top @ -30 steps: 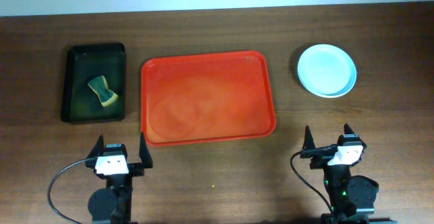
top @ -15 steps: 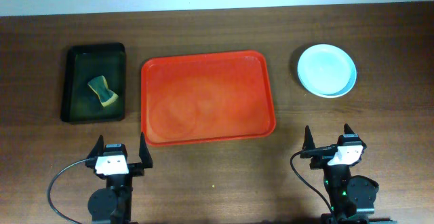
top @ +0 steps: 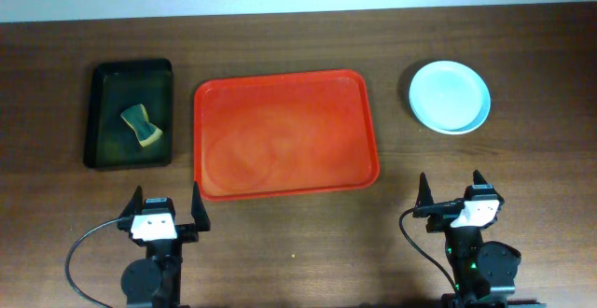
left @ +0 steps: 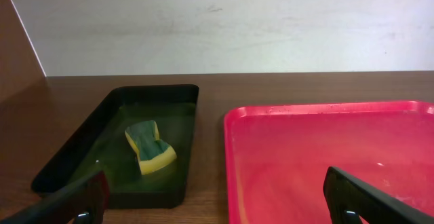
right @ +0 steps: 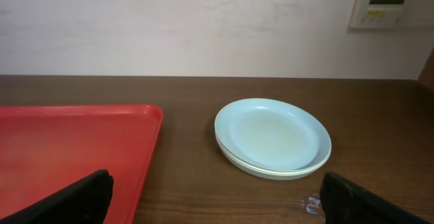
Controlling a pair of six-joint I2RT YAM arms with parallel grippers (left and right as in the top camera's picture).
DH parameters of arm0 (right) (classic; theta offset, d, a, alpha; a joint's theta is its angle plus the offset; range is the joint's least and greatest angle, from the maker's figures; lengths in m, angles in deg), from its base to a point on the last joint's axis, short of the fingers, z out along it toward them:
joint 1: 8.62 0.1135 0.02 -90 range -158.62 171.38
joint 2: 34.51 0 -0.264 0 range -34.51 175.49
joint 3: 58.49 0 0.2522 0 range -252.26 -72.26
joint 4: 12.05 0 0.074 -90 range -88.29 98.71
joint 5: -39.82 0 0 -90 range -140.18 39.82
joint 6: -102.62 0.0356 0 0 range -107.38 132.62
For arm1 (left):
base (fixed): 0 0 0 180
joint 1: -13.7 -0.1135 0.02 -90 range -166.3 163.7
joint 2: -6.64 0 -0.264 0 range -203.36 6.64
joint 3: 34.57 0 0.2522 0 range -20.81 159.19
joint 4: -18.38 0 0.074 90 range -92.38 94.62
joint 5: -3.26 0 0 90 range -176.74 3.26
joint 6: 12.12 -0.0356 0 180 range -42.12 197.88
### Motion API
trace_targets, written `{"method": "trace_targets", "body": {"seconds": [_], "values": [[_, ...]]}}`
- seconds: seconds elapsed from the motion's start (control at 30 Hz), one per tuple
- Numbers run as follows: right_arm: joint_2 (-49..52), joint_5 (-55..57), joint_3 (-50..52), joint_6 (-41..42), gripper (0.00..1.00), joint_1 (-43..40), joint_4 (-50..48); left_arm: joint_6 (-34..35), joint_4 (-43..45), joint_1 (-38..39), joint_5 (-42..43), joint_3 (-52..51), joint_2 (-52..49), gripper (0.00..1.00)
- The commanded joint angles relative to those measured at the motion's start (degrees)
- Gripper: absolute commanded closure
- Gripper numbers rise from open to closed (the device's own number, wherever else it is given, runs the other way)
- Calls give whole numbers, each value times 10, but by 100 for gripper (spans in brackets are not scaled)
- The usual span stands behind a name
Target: Clean dirty plates on tray and stack at the side
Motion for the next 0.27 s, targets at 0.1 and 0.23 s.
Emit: {"method": "trace_targets", "body": {"seconds": [0.1,0.23], "values": [[-4,3,5,5,2,-4,2,-11,2,1,2,-5,3,1],[-4,3,5,5,2,-4,2,-11,2,1,2,-5,3,1]]}}
